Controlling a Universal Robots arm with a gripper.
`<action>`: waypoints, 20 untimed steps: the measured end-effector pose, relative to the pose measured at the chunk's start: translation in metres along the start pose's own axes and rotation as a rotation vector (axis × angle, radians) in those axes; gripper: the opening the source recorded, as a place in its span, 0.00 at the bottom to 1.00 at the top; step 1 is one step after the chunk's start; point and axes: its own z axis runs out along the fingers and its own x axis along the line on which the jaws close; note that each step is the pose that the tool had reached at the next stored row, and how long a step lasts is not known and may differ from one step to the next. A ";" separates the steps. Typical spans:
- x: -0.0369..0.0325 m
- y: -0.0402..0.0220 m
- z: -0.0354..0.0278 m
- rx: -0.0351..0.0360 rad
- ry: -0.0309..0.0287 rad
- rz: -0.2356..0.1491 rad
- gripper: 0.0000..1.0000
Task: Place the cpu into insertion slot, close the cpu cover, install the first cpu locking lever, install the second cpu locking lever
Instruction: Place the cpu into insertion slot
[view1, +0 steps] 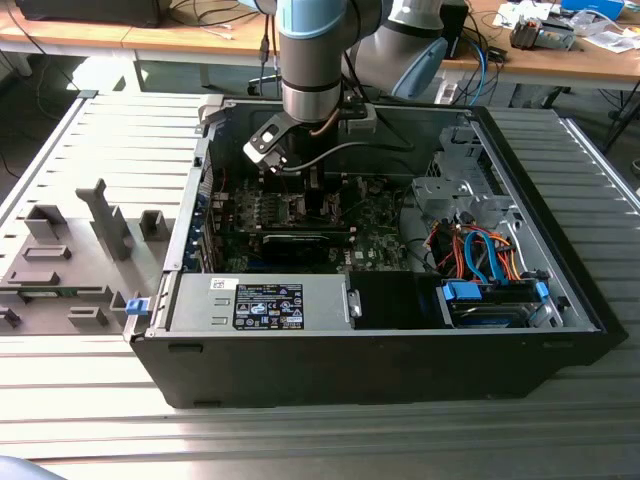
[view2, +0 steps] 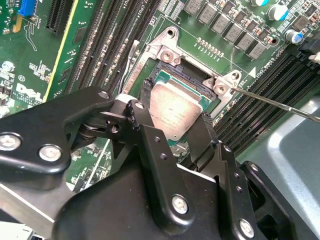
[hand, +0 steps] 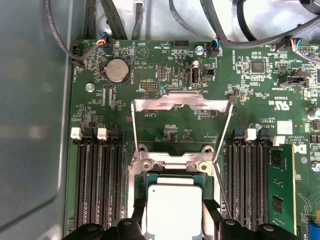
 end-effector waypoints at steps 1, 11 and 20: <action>0.0000 0.0000 -0.0005 0.0001 0.0001 0.000 0.53; -0.0001 0.0002 -0.0038 0.0000 0.0033 0.000 0.53; -0.0001 0.0004 -0.0071 -0.0003 0.0069 0.000 0.53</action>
